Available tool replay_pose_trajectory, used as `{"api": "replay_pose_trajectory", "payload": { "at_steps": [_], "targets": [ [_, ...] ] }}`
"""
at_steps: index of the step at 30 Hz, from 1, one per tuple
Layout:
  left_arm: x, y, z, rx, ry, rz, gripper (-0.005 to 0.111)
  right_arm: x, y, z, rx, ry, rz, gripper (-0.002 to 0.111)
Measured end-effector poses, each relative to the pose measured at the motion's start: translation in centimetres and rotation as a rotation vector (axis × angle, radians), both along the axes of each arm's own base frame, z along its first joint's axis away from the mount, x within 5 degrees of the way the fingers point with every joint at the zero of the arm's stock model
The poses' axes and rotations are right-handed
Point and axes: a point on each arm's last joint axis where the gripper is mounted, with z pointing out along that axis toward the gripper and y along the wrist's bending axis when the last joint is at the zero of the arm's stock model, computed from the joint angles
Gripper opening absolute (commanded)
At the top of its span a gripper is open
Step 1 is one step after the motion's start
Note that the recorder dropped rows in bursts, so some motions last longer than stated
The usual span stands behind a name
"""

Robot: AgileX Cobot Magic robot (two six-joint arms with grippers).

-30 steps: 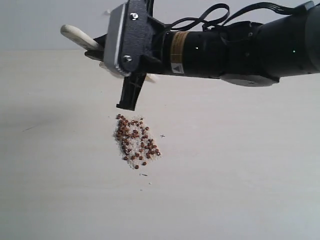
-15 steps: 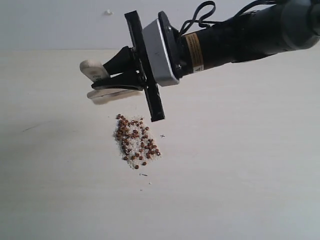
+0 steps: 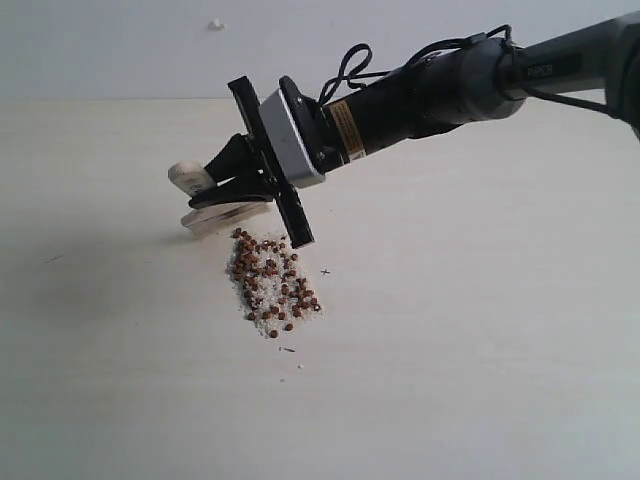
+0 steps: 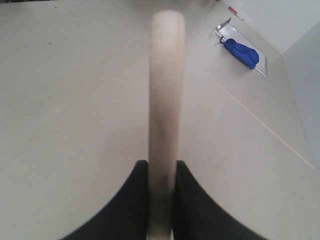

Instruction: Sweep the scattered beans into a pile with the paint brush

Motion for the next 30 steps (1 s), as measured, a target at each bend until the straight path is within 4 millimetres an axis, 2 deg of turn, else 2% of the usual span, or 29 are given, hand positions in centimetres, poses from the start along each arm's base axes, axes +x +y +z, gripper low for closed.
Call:
{"api": "replay_pose_trajectory", "payload": {
  "at_steps": [6, 9, 25, 30],
  "targets": [
    [0.0, 0.0, 0.0, 0.0, 0.0, 0.0, 0.0, 2.2, -0.1, -0.4, -0.03, 0.042, -0.032, 0.0],
    [0.0, 0.0, 0.0, 0.0, 0.0, 0.0, 0.0, 2.7, -0.5, -0.8, -0.047, 0.092, -0.054, 0.0],
    [0.0, 0.0, 0.0, 0.0, 0.0, 0.0, 0.0, 2.9, -0.6, -0.7, -0.124, 0.536, -0.2, 0.0],
    [0.0, 0.0, 0.0, 0.0, 0.0, 0.0, 0.0, 2.9, -0.6, -0.6, -0.131, 0.586, -0.215, 0.0]
  ]
}}
